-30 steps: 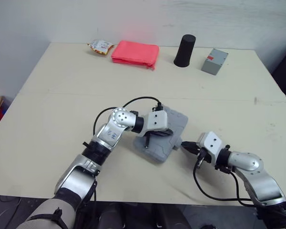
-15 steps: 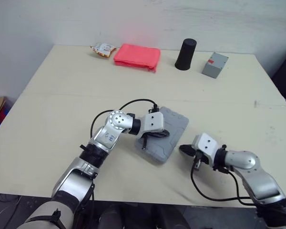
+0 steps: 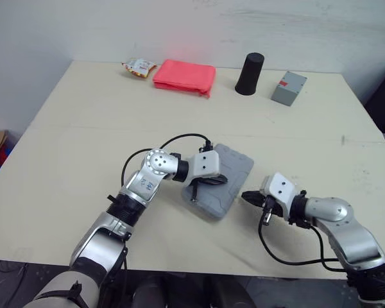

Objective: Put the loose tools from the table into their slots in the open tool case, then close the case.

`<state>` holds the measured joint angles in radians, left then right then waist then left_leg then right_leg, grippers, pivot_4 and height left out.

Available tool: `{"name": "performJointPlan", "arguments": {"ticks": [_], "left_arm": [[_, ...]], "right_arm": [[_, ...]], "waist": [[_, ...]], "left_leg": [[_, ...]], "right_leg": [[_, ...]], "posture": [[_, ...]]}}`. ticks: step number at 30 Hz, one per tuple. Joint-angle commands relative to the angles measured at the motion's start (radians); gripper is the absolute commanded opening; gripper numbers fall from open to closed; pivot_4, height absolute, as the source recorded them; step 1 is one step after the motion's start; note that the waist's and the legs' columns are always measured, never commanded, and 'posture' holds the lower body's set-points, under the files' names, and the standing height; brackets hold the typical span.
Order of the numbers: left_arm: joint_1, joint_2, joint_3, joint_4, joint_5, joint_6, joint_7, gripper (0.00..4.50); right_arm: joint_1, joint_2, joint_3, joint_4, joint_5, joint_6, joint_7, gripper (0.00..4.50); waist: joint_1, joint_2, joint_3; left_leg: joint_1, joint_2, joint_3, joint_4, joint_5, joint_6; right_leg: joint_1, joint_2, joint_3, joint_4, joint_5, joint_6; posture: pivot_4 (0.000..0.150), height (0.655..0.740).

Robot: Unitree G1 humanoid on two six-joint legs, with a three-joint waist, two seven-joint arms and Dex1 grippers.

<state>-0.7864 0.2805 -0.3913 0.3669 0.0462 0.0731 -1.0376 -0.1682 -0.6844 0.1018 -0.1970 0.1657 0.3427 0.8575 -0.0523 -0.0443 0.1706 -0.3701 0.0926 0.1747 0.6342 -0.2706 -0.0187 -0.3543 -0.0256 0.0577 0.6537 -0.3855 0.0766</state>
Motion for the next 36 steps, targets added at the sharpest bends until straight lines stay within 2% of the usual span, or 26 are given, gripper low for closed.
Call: {"name": "performJointPlan", "arguments": {"ticks": [1,5,9,13,16,18,20,21,22,23,26,28,29,33,36], "left_arm": [[0.055,0.02,-0.065,0.083,0.057,0.047,-0.026,0.05],[0.052,0.018,-0.063,0.101,0.057,0.037,-0.026,0.05],[0.064,0.006,-0.039,0.12,0.021,0.012,-0.045,0.05],[0.061,-0.025,0.073,0.119,-0.086,-0.12,-0.039,0.05],[0.053,-0.014,0.206,0.078,-0.197,-0.17,-0.031,0.05],[0.074,0.062,0.27,0.021,-0.255,-0.16,-0.08,0.54],[0.114,0.152,0.328,-0.035,-0.281,-0.136,-0.097,1.06],[0.136,0.191,0.355,-0.059,-0.284,-0.119,-0.083,1.48],[0.151,0.217,0.37,-0.079,-0.287,-0.107,-0.071,1.94],[0.191,0.281,0.403,-0.113,-0.289,-0.064,-0.069,2.21],[0.322,0.434,0.513,-0.173,-0.311,-0.009,-0.069,3.61],[0.391,0.477,0.586,-0.18,-0.311,0.011,0.002,4.5],[0.418,0.485,0.613,-0.181,-0.304,0.009,0.039,4.5],[0.541,0.513,0.673,-0.181,-0.27,-0.071,0.09,4.5],[0.606,0.524,0.676,-0.234,-0.263,-0.059,0.114,4.5]], "right_arm": [[-0.046,0.044,0.02,0.043,-0.01,-0.051,-0.008,0.0],[-0.103,0.123,0.024,0.098,-0.008,-0.103,-0.025,0.0],[-0.089,0.133,0.015,0.105,-0.014,-0.112,-0.017,0.0],[-0.055,0.062,-0.074,0.072,0.012,-0.127,0.007,0.0],[0.025,-0.028,-0.181,0.029,0.097,-0.211,0.122,0.0],[0.092,-0.094,-0.279,-0.022,0.188,-0.174,0.195,0.0],[0.152,-0.158,-0.376,-0.059,0.255,-0.153,0.265,0.64],[0.177,-0.184,-0.417,-0.064,0.268,-0.165,0.289,0.87],[0.196,-0.203,-0.443,-0.067,0.277,-0.174,0.304,1.38],[0.213,-0.228,-0.495,-0.048,0.268,-0.22,0.326,1.72],[0.255,-0.308,-0.605,0.026,0.226,-0.347,0.409,3.21],[0.268,-0.357,-0.643,0.086,0.179,-0.43,0.437,4.22],[0.258,-0.367,-0.657,0.105,0.184,-0.439,0.432,4.43],[0.2,-0.397,-0.666,0.183,0.19,-0.452,0.417,4.43],[0.141,-0.402,-0.638,0.234,0.191,-0.471,0.406,4.43]], "waist": [[0.0,0.0,0.0],[-0.009,-0.002,-0.002],[-0.023,-0.002,-0.002],[-0.024,0.0,-0.001],[-0.008,0.005,0.003],[-0.004,0.006,0.004],[-0.005,0.008,0.006],[-0.009,0.009,0.007],[-0.009,0.01,0.008],[-0.008,0.011,0.009],[-0.01,0.012,0.012],[-0.009,0.012,0.015],[-0.009,0.01,0.016],[-0.006,0.01,0.017],[-0.004,0.01,0.017]], "left_leg": [[0.0,0.0,0.0,0.0,0.0,0.0],[0.001,0.001,0.0,0.0,0.0,0.0],[0.002,0.002,0.001,-0.001,0.001,-0.001],[0.001,0.002,0.001,-0.002,0.001,-0.002],[-0.004,0.001,0.001,-0.003,0.002,-0.001],[-0.004,0.002,0.001,-0.003,0.002,-0.002],[-0.006,0.001,0.0,-0.004,0.003,-0.003],[-0.006,0.003,0.001,-0.004,0.003,-0.005],[-0.006,0.004,0.001,-0.005,0.003,-0.006],[-0.006,0.005,0.001,-0.005,0.003,-0.006],[-0.005,0.005,0.001,-0.004,0.003,-0.005],[-0.005,0.004,0.001,-0.004,0.003,-0.005],[-0.004,0.004,0.001,-0.004,0.003,-0.005],[-0.004,0.001,0.0,-0.005,0.001,-0.001],[-0.004,0.001,0.0,-0.005,0.0,0.0]], "right_leg": [[0.0,0.0,0.0,0.0,0.0,0.0],[0.0,0.001,0.0,0.0,0.001,-0.001],[0.0,0.001,0.0,0.001,0.001,-0.002],[0.0,0.001,-0.001,0.0,0.001,-0.002],[-0.006,0.001,0.0,-0.001,0.001,-0.001],[-0.006,0.002,0.0,-0.001,0.001,-0.001],[-0.007,0.002,0.0,-0.001,0.001,-0.001],[-0.008,0.004,0.0,-0.001,0.001,-0.001],[-0.008,0.006,0.001,-0.002,0.0,-0.002],[-0.008,0.006,0.001,-0.002,0.0,-0.002],[-0.007,0.006,0.001,-0.003,0.0,-0.001],[-0.006,0.005,0.0,-0.003,0.0,-0.002],[-0.006,0.004,0.0,-0.004,0.0,-0.002],[-0.005,0.0,-0.001,-0.003,0.0,-0.002],[-0.005,-0.001,-0.001,-0.004,0.0,-0.002]], "posture": [[0.15,0.74],[0.15,0.74],[0.15,0.74],[0.15,0.74],[0.15,0.74],[0.15,0.74],[0.15,0.74],[0.15,0.74],[0.15,0.74],[0.15,0.74],[0.15,0.74],[0.15,0.74],[0.15,0.74],[0.15,0.74],[0.15,0.74]]}}
